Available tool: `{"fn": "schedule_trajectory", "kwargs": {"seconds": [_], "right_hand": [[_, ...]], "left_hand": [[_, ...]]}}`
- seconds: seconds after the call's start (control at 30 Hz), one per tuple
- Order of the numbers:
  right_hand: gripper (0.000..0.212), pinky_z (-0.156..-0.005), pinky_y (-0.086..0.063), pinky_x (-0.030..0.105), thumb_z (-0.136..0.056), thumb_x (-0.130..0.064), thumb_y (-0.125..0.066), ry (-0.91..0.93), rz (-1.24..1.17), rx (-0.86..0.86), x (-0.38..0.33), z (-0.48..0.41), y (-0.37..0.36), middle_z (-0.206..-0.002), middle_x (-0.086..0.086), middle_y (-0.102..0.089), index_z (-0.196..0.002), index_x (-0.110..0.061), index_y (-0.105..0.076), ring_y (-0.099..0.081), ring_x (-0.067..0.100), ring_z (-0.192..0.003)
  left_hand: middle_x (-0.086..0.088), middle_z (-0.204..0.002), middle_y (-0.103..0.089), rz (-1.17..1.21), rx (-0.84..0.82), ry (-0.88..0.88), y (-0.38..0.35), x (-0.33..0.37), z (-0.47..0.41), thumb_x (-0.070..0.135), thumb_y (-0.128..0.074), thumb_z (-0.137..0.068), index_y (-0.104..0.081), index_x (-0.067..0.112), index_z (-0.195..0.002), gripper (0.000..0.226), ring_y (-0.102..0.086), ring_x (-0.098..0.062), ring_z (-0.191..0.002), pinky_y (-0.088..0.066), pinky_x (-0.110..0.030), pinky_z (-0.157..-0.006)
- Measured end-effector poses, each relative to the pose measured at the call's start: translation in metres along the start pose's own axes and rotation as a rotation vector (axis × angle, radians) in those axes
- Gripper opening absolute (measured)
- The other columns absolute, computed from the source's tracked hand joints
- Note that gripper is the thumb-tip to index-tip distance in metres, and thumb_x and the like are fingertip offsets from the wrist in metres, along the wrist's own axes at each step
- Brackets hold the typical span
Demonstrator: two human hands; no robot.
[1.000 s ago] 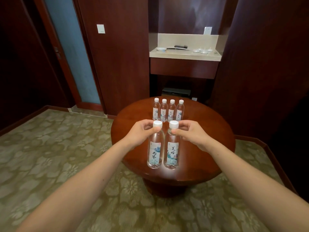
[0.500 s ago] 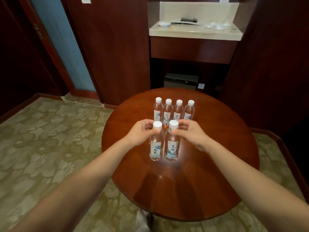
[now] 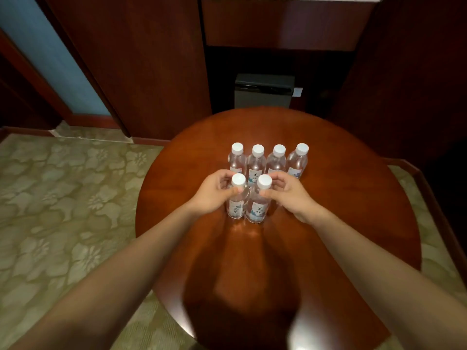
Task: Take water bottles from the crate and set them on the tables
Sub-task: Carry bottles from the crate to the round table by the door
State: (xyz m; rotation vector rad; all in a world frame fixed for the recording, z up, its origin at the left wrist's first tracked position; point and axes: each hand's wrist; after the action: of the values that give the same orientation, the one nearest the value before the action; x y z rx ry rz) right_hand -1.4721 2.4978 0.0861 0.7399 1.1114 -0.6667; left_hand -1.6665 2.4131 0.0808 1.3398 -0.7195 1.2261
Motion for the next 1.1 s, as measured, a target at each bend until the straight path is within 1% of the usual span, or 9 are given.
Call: {"fn": "schedule_trajectory", "kwargs": {"seconds": [0.1,0.27,0.37,0.43,0.53,0.6,0.73,0.83,1.1], "right_hand": [[0.038,-0.107,-0.044,0.034,-0.079,0.001,-0.077,-0.022,0.006,0.012,0.003,-0.013,-0.001,-0.112,-0.007,-0.067,-0.100,-0.026,-0.062,-0.060,0.015,-0.116],[0.040,-0.109,-0.044,0.042,-0.080,0.006,-0.074,-0.079,0.023,0.001,0.010,-0.020,-0.006,-0.110,-0.006,-0.067,-0.099,-0.026,-0.060,-0.061,0.016,-0.113],[0.038,-0.109,-0.044,0.045,-0.080,0.001,-0.075,-0.072,0.049,0.021,0.014,-0.022,-0.006,-0.115,-0.002,-0.067,-0.102,-0.026,-0.060,-0.061,0.018,-0.115],[0.039,-0.109,-0.044,0.043,-0.081,0.001,-0.075,-0.061,0.089,0.011,0.012,-0.023,-0.005,-0.112,-0.005,-0.067,-0.100,-0.028,-0.059,-0.061,0.016,-0.113],[0.038,-0.107,-0.046,0.041,-0.081,-0.002,-0.077,-0.032,0.177,-0.010,0.006,-0.023,-0.004,-0.106,-0.010,-0.066,-0.097,-0.031,-0.058,-0.061,0.015,-0.110],[0.036,-0.106,-0.047,0.042,-0.079,-0.007,-0.079,0.007,0.243,0.002,0.003,-0.024,-0.002,-0.106,-0.008,-0.067,-0.100,-0.029,-0.061,-0.063,0.016,-0.109],[0.039,-0.098,-0.053,0.040,-0.076,-0.016,-0.084,0.034,0.380,0.070,-0.001,-0.024,0.002,-0.114,-0.002,-0.070,-0.112,-0.020,-0.069,-0.066,0.016,-0.104],[0.039,-0.092,-0.055,0.040,-0.074,-0.018,-0.085,0.053,0.531,0.087,-0.004,-0.025,0.001,-0.109,-0.002,-0.071,-0.110,-0.018,-0.070,-0.066,0.016,-0.098],[0.031,-0.089,-0.054,0.039,-0.072,-0.008,-0.085,0.044,0.464,0.130,-0.009,-0.038,-0.004,-0.096,0.003,-0.071,-0.095,-0.020,-0.066,-0.067,0.022,-0.093]], "left_hand": [[-0.004,-0.114,-0.063,0.017,-0.013,0.011,0.001,-0.007,-0.015,-0.005,-0.068,-0.086,-0.054,-0.001,-0.124,0.041,-0.060,-0.008,-0.100,-0.050,-0.009,-0.083],[-0.009,-0.116,-0.060,0.039,-0.037,0.027,-0.002,-0.022,-0.026,-0.006,-0.068,-0.086,-0.052,0.002,-0.119,0.038,-0.058,-0.017,-0.109,-0.048,-0.016,-0.090],[-0.007,-0.116,-0.060,0.042,-0.038,0.036,-0.004,-0.023,-0.028,-0.004,-0.069,-0.086,-0.052,0.005,-0.118,0.038,-0.057,-0.015,-0.108,-0.048,-0.014,-0.088],[-0.006,-0.115,-0.061,0.035,-0.047,0.038,-0.003,-0.019,-0.029,-0.005,-0.071,-0.084,-0.053,0.005,-0.118,0.040,-0.058,-0.014,-0.105,-0.048,-0.013,-0.086],[-0.001,-0.113,-0.065,-0.061,-0.056,0.031,-0.001,-0.015,-0.031,0.003,-0.078,-0.080,-0.061,0.011,-0.113,0.039,-0.062,-0.014,-0.104,-0.051,-0.021,-0.091],[0.000,-0.119,-0.063,-0.175,-0.010,0.012,0.001,-0.012,-0.031,0.012,-0.083,-0.076,-0.067,0.016,-0.112,0.040,-0.063,-0.015,-0.106,-0.051,-0.031,-0.097],[0.003,-0.115,-0.059,-0.405,0.051,-0.043,0.000,-0.002,-0.024,0.018,-0.083,-0.075,-0.068,0.023,-0.118,0.046,-0.062,-0.014,-0.100,-0.053,-0.033,-0.089],[0.005,-0.113,-0.061,-0.526,0.082,-0.092,-0.002,0.002,-0.019,0.018,-0.081,-0.076,-0.066,0.023,-0.117,0.044,-0.059,-0.012,-0.096,-0.051,-0.030,-0.083],[0.004,-0.111,-0.061,-0.571,0.066,-0.106,0.006,0.005,-0.030,0.018,-0.081,-0.076,-0.066,0.025,-0.108,0.036,-0.056,-0.012,-0.093,-0.041,-0.025,-0.076]]}}
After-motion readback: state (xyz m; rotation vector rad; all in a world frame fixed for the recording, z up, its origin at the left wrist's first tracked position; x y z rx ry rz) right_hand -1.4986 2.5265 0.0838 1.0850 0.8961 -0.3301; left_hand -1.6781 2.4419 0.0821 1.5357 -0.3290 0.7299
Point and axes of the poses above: each hand's wrist, its own z-axis away from the middle knuckle, its own y-axis out of the back of the hand, x = y × z
